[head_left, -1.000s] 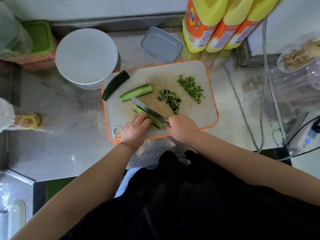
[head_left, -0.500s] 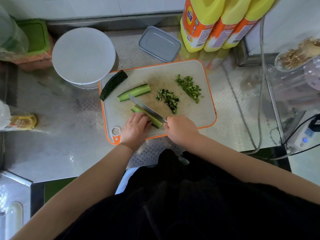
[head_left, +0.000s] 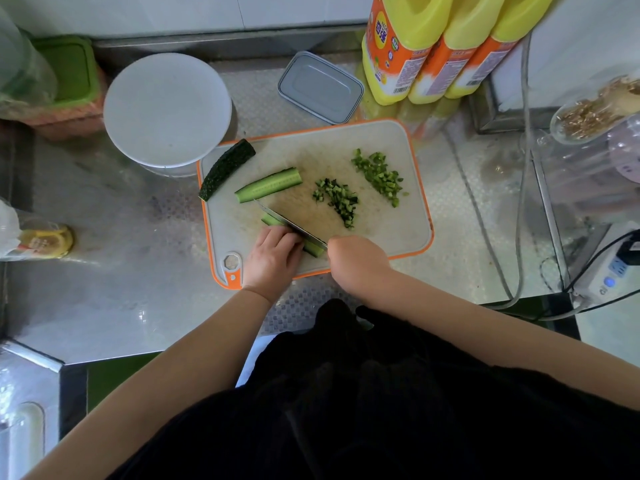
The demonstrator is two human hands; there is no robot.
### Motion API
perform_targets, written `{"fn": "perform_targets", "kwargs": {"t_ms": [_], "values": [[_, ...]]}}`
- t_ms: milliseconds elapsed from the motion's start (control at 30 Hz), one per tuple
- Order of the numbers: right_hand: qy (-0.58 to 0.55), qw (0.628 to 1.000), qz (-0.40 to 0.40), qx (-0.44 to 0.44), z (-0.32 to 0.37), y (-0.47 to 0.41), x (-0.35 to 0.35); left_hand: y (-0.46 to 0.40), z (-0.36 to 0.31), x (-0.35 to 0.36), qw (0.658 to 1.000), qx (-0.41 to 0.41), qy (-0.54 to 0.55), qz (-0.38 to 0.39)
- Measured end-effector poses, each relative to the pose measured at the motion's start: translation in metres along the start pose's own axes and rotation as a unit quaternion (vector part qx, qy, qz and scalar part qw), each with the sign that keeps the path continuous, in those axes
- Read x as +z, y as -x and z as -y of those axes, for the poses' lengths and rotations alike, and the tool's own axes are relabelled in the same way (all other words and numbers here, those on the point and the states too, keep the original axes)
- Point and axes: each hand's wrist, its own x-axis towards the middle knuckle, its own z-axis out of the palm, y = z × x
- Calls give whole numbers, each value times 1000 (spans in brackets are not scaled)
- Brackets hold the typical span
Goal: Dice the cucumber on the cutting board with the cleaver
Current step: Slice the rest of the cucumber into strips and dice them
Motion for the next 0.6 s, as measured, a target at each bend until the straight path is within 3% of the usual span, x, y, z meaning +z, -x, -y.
{"fn": "perform_targets", "kwargs": {"t_ms": [600], "values": [[-105,994,8,19,-17,-6,2,6,-1,-2,1000,-3,-14,7]]}}
